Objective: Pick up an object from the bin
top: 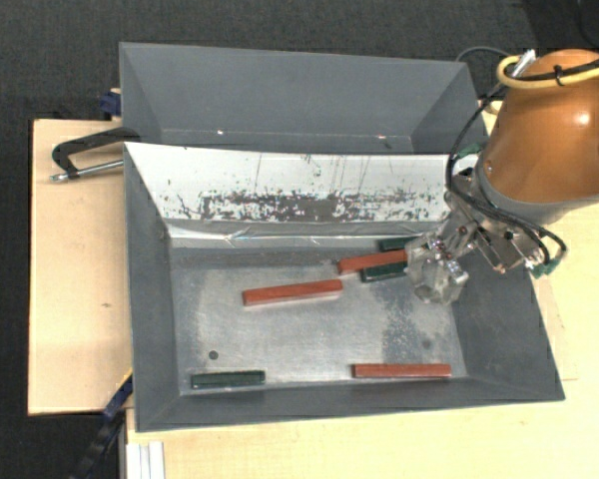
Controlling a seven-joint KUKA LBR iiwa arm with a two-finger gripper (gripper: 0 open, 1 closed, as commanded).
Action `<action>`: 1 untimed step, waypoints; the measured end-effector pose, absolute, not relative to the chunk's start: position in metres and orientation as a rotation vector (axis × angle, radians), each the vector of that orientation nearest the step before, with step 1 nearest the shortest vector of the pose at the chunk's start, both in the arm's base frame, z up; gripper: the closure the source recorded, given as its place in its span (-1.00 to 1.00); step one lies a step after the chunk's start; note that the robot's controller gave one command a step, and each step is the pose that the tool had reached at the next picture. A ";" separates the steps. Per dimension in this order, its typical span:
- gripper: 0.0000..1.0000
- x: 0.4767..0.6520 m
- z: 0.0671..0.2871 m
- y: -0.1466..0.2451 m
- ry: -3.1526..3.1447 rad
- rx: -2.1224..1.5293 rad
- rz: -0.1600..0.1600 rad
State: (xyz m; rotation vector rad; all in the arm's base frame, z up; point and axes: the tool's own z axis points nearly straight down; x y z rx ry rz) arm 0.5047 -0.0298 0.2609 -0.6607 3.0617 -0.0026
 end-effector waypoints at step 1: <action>1.00 0.519 0.222 -0.025 3.033 -0.788 -0.004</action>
Offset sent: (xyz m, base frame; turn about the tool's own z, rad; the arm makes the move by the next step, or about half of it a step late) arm 0.0745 0.0197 -0.0746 0.0311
